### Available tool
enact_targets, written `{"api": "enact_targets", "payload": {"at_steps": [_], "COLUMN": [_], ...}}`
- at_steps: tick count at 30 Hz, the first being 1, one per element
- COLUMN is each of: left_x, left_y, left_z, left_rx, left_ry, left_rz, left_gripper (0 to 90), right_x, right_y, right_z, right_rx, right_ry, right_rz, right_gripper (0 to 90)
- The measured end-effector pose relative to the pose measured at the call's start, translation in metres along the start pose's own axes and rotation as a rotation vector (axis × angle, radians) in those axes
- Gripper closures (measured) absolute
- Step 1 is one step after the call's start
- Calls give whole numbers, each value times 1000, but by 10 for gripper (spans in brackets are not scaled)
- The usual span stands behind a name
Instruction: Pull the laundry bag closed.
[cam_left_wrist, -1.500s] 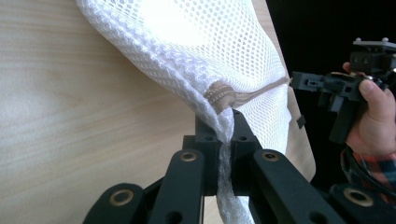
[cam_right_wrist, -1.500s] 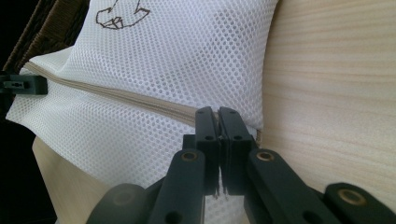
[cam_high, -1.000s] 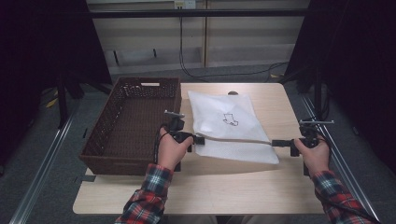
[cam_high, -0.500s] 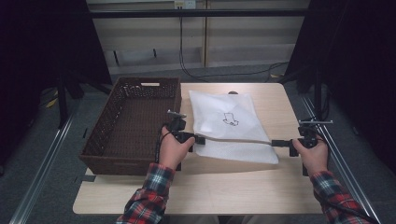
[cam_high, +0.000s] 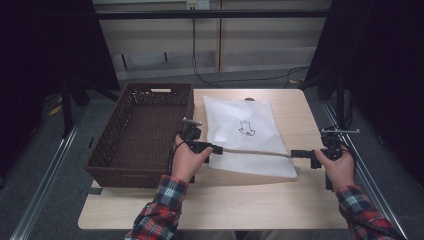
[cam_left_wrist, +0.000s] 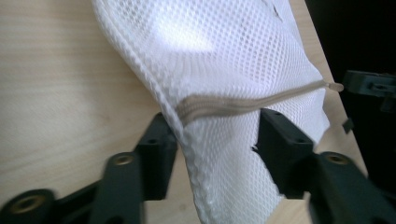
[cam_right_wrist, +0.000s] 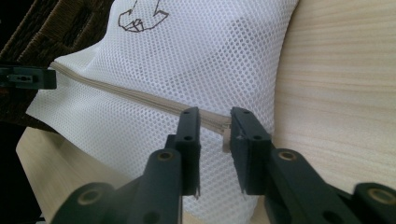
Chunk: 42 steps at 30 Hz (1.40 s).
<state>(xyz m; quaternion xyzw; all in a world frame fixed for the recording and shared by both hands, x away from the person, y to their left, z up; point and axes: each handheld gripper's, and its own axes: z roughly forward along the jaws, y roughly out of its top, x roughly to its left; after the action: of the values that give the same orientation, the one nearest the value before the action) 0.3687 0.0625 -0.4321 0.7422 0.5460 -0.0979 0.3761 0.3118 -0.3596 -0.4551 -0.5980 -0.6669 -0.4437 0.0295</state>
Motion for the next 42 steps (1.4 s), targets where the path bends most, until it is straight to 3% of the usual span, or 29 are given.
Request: {"api": "enact_targets", "payload": {"at_steps": [4, 10, 16, 17, 21, 28, 34, 42], "left_x": [-4, -8, -13, -13, -15, -14, -16, -14], "left_y": [-2, -3, -5, -5, -8, -15, -25, -37], "left_z": [-2, -8, -17, -17, -23, -25, -25, -20], "left_rx": [-7, -32, -57, -57, -64, -69, -77, -80], "left_ry": [-3, 5, -23, -23, -87, -140, -168, -188], "left_rz": [-10, 23, 18, 18, 21, 28, 57, 59], "left_gripper": [400, 308, 244, 239, 223, 196, 179, 170], "right_x": [4, 10, 15, 16, 19, 24, 27, 29], "right_y": [1, 3, 3, 3, 3, 0, -7, -18], "right_z": [-5, -10, -15, -16, -20, -18, -18, -18], "right_rx": [-17, -39, -70, -68, -80, -72, -70, -55], "right_ry": [1, -17, -21, -25, -18, -21, -7, -12], "right_rz": [-9, -51, -92, -97, -104, -131, -142, -182], "right_gripper": [620, 502, 412, 410, 388, 343, 314, 292]}}
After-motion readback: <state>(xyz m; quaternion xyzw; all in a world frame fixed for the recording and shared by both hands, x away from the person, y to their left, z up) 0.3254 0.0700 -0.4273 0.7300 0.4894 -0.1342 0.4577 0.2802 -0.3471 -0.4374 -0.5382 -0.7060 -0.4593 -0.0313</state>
